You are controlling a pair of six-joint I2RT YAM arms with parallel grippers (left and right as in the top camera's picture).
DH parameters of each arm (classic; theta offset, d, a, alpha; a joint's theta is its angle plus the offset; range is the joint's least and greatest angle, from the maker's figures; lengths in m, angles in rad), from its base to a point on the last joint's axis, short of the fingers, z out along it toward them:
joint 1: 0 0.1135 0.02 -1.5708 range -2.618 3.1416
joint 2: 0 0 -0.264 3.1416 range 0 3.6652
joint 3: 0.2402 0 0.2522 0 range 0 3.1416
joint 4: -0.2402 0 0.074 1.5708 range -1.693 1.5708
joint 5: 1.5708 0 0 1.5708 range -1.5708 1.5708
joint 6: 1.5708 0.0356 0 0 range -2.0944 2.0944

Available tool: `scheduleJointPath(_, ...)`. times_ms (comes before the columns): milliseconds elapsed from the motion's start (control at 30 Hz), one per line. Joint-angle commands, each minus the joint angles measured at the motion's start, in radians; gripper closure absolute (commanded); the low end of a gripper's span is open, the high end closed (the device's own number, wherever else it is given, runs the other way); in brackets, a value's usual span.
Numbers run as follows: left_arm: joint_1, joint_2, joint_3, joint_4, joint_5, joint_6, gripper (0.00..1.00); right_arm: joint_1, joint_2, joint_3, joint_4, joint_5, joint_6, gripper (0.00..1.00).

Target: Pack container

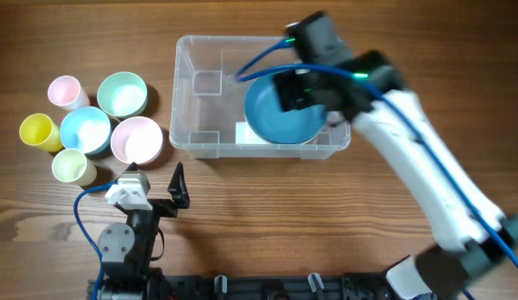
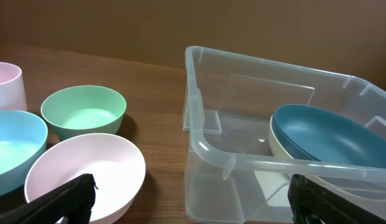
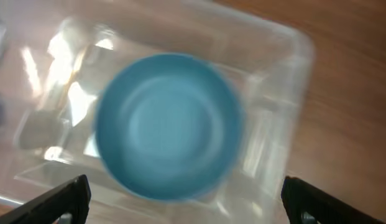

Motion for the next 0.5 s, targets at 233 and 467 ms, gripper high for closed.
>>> scheduleJointPath(233, -0.005, -0.007, -0.007, 0.006, -0.006, 0.023, 0.0, -0.347, -0.151, 0.014, -0.127, 0.057, 0.086, 0.0)
scheduleJointPath(467, -0.004, -0.007, -0.007, 0.006, -0.006, 0.023, 0.0, -0.379, -0.149, 0.006, -0.128, 0.053, 0.059, 0.0)
